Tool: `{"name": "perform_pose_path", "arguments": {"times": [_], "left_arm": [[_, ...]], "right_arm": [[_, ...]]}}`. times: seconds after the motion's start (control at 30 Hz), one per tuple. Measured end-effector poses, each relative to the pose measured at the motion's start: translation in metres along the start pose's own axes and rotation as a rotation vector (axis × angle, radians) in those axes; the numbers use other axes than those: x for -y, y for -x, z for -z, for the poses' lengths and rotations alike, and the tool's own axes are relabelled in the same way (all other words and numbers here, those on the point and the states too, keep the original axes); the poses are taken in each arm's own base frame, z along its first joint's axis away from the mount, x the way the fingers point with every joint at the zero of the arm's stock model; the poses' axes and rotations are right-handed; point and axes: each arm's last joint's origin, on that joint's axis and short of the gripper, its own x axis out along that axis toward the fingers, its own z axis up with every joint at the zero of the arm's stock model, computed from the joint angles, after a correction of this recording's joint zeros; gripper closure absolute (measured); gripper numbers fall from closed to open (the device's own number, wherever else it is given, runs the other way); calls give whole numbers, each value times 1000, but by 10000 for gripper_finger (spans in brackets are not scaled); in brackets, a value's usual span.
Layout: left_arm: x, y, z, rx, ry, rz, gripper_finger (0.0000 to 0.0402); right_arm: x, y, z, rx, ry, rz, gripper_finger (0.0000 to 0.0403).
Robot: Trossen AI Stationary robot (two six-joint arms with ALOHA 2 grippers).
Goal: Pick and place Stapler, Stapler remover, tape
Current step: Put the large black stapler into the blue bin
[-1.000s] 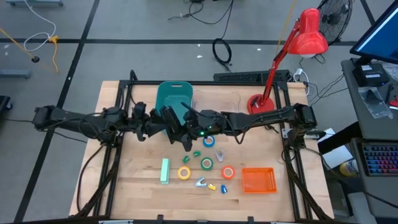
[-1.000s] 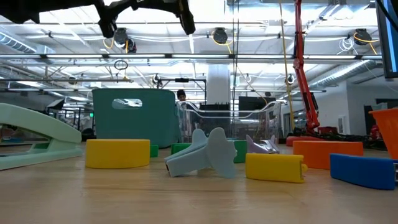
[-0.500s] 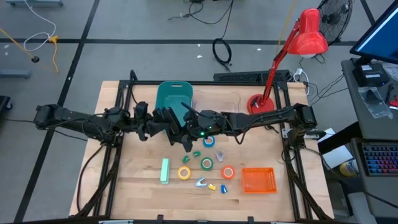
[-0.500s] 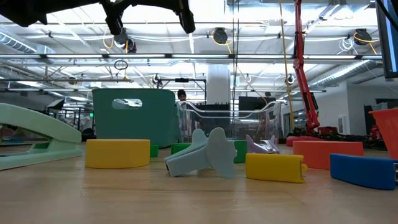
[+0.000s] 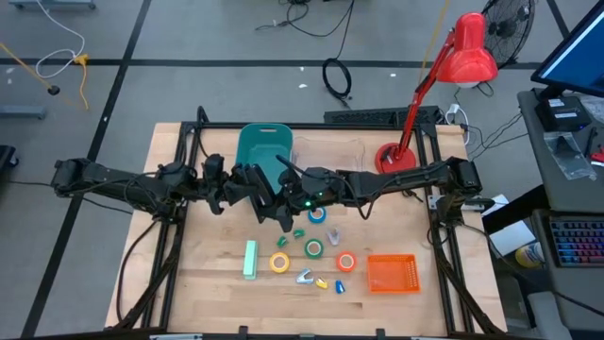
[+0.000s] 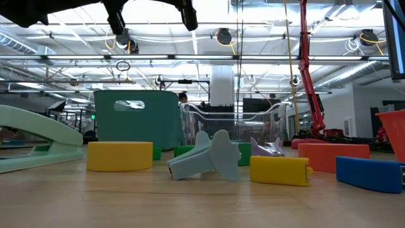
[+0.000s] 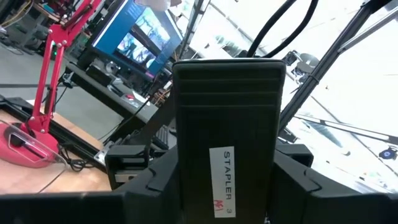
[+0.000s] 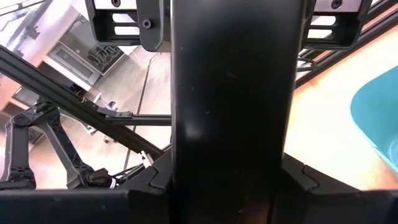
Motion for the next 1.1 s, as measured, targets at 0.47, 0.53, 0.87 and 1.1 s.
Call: {"name": "perform_pose_path", "arguments": {"times": [0.47,0.53,0.87,1.1], "left_arm": [[0,1,-1,15,-27,-25,236],[-2,1,-1,23,-45,-47,236],[-21,11,-17,51,-156,-228,236],[-50,29,-27,-6,-92,-453,236]], "right_arm": [[3,0,5,-92,-2,-23,118],[3,1,6,-114,-14,-16,114],[2,4,18,-211,-19,23,122],[5,8,23,-269,-4,68,131]]}}
